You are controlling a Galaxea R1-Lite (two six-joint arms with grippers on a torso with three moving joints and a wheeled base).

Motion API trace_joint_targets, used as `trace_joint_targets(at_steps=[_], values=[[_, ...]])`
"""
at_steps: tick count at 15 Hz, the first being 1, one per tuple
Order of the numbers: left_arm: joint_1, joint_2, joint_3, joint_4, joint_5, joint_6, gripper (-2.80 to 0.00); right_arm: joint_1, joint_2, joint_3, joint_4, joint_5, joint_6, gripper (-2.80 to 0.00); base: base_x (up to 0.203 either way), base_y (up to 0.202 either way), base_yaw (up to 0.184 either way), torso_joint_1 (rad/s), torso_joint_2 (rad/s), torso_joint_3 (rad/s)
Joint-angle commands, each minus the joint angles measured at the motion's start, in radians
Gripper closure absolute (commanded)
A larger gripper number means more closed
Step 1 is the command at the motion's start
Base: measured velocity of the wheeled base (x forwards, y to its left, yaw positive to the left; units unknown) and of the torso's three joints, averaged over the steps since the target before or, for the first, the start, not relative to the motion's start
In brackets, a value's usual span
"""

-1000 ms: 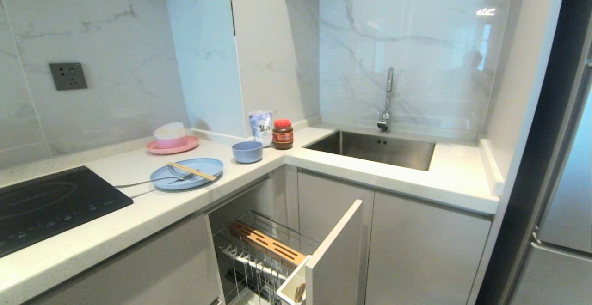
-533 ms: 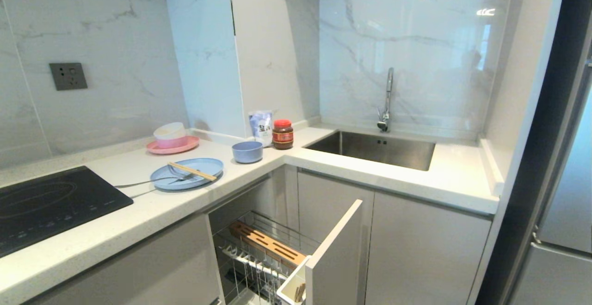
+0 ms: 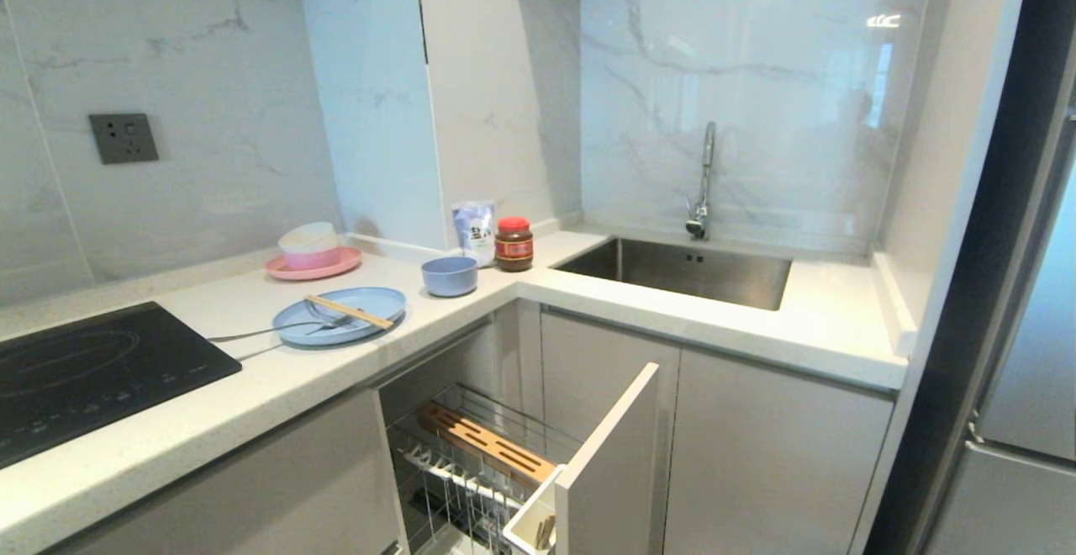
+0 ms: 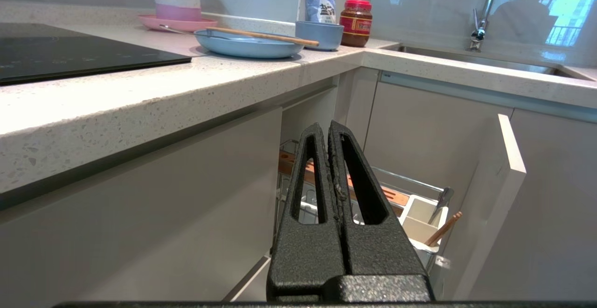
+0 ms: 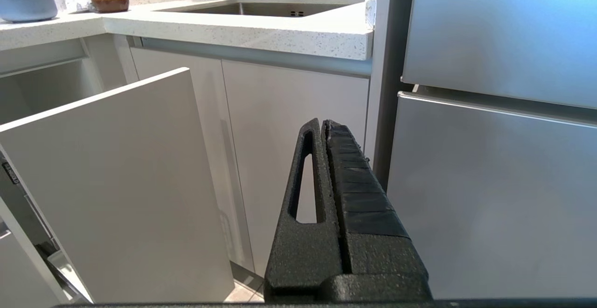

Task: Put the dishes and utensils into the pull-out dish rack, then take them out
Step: Pick up the bowl and place it in the cupboard

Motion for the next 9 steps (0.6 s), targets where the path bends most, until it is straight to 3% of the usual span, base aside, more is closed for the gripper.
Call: trace_joint_targets(at_steps=[1, 9], values=[[0.000, 0.001, 0.025, -0.001, 0.000, 0.000, 0.00, -0.001, -0.004, 0.002, 0.000, 0.000, 0.000, 0.00, 0.000, 0.000, 0.000, -0.001, 0.00, -0.101], [-0.002, 0.001, 0.025, -0.002, -0.001, 0.004, 0.00, 0.000, -0.004, 0.002, 0.000, 0.000, 0.000, 0.00, 0.000, 0.000, 0.000, 0.002, 0.00, -0.182]])
